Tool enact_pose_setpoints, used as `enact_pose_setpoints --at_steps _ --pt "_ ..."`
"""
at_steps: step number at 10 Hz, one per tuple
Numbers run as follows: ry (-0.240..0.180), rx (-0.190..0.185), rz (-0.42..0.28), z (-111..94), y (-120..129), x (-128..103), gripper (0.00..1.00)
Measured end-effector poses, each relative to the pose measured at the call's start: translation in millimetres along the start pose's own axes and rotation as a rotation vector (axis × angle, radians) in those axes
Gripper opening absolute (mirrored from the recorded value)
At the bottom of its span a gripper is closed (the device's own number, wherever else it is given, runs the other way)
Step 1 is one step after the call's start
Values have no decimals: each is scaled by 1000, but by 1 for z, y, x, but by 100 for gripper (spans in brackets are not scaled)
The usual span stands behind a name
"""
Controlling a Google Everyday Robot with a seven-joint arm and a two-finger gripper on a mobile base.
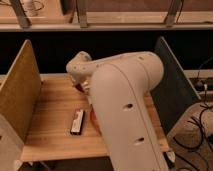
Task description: Place the pepper on the white sponge
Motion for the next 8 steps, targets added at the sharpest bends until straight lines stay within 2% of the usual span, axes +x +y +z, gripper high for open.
enact_pose_setpoints --at_steps 2,3,5,8 --pt "-31 58 85 -21 -51 3 0" --pt "-37 74 110 -26 -65 6 0" --pt "-34 105 168 -31 -89 20 0" --pt "8 138 224 -21 -99 39 0"
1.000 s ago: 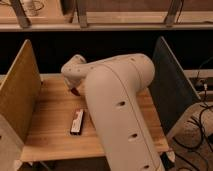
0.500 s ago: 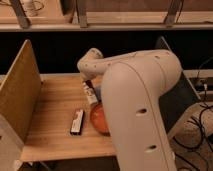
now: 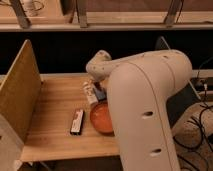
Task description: Place the pepper on the white sponge
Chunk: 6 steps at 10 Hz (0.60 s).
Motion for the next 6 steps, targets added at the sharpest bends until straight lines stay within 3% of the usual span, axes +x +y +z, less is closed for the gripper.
enact_pose_setpoints --at_steps 6 --pt "10 13 -2 4 1 2 0"
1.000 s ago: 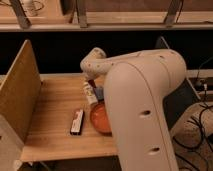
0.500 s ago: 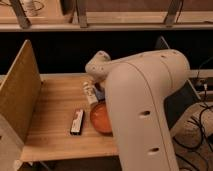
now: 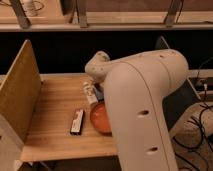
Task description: Place the pepper on the white sponge
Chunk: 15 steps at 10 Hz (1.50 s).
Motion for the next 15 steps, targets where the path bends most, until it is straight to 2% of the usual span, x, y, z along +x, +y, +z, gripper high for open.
enact_pose_setpoints --at_steps 3,5,7,10,11,12,15 --pt "49 63 15 21 -17 7 0" --pt "90 95 49 38 -30 12 0" --pt "131 88 63 55 -28 20 0" --pt "182 52 80 74 -17 29 0" --pt "195 42 84 79 -15 30 4" --pt "196 40 86 80 -16 27 12" --pt "187 53 97 76 -26 17 43"
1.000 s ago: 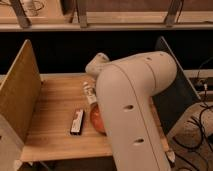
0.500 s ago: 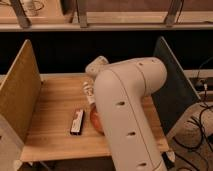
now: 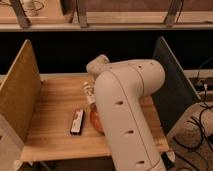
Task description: Place the pepper on the white sponge
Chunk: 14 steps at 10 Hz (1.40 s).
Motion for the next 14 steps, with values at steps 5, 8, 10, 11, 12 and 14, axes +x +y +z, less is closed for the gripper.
enact_pose_setpoints --at_steps 5,8,10,11,12,14 --pt "-6 2 15 -5 -5 -6 69" --pt "1 -23 8 -3 6 -3 69" --pt "-3 -43 8 -6 9 -4 69" --pt "-19 -50 10 -12 9 -10 69" --pt "-63 -57 10 -28 5 -25 69" --pt "-159 -53 12 -65 -10 -55 69"
